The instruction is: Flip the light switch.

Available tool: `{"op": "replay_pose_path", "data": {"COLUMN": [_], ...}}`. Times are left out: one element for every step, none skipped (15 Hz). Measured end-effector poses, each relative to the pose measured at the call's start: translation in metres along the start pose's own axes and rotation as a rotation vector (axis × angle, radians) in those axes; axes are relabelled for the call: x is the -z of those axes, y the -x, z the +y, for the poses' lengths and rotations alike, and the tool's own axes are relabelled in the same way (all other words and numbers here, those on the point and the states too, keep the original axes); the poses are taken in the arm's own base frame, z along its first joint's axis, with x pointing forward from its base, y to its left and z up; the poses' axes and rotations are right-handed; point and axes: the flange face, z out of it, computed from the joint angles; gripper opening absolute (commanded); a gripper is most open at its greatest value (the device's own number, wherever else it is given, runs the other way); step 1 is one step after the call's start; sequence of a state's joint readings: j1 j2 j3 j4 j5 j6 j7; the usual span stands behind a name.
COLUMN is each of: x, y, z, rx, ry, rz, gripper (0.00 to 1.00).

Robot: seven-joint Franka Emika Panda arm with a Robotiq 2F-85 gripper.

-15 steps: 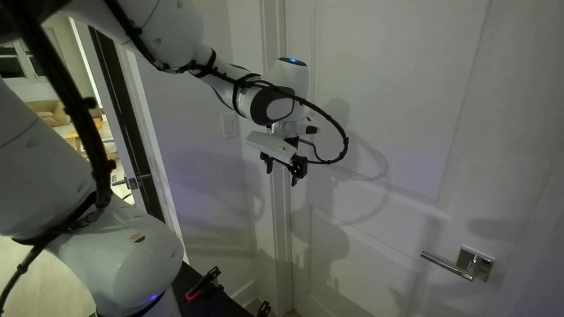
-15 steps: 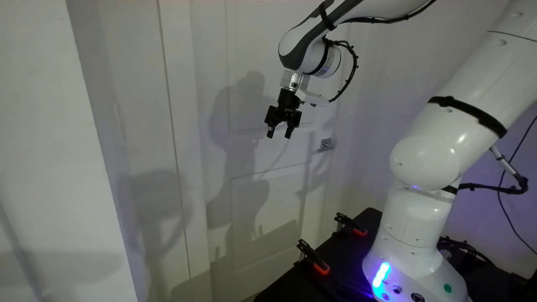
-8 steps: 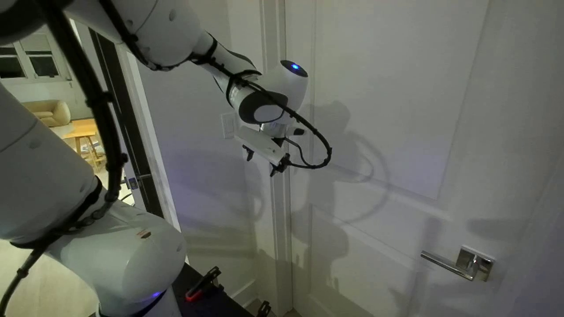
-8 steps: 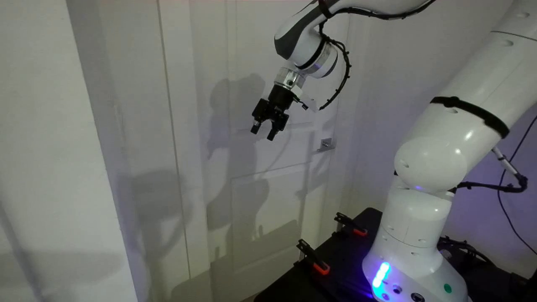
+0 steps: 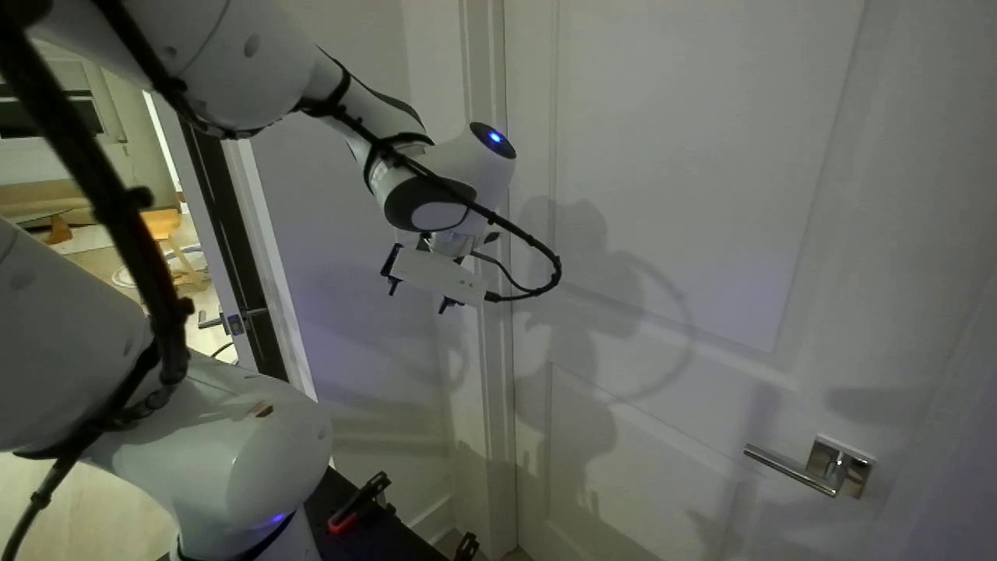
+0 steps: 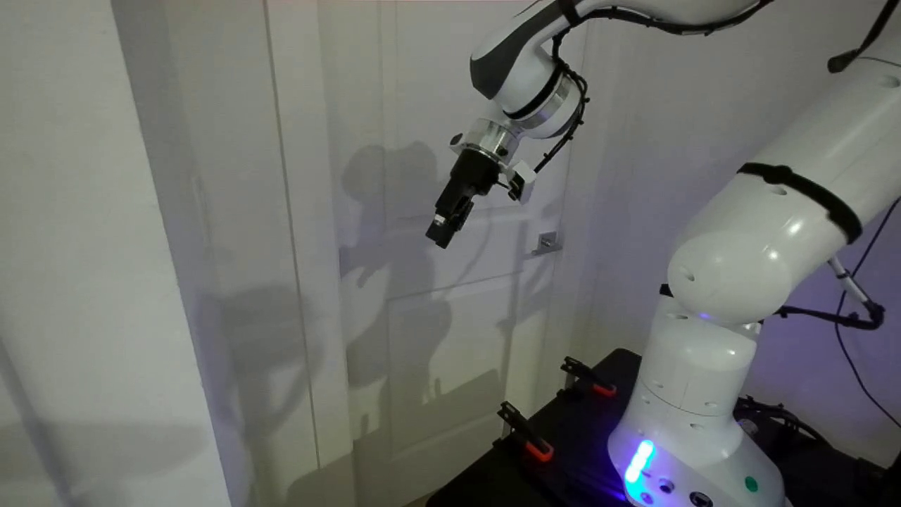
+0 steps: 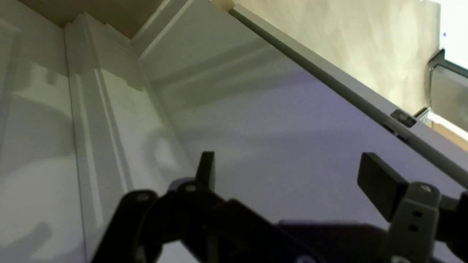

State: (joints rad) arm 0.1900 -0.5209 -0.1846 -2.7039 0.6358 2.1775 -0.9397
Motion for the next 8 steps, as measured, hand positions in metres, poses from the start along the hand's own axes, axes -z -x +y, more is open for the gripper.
{"op": "replay_pose_path", "data": {"x": [0.0, 0.0003, 0.0001, -0.0006, -0.0022, -0.0036, -0.0056, -0.009], "y": [0.0044, 0.0079, 0.0105, 0.0116, 0.0114, 0.0092, 0.0057, 0.0022], "z": [-0.0042, -0.0073, -0.0088, -0.009, -0.008, -0.0062, -0.0041, -0.0018], "rx": [0.055, 0.11, 0.163, 0.209, 0.251, 0.285, 0.314, 0.34], "ry": [0.001, 0.004, 0.014, 0.029, 0.049, 0.072, 0.094, 0.116], "rz": [0.005, 0.011, 0.022, 0.04, 0.064, 0.095, 0.126, 0.161], "gripper": [1.0, 1.0, 1.0, 1.0, 1.0, 1.0, 1.0, 1.0]}}
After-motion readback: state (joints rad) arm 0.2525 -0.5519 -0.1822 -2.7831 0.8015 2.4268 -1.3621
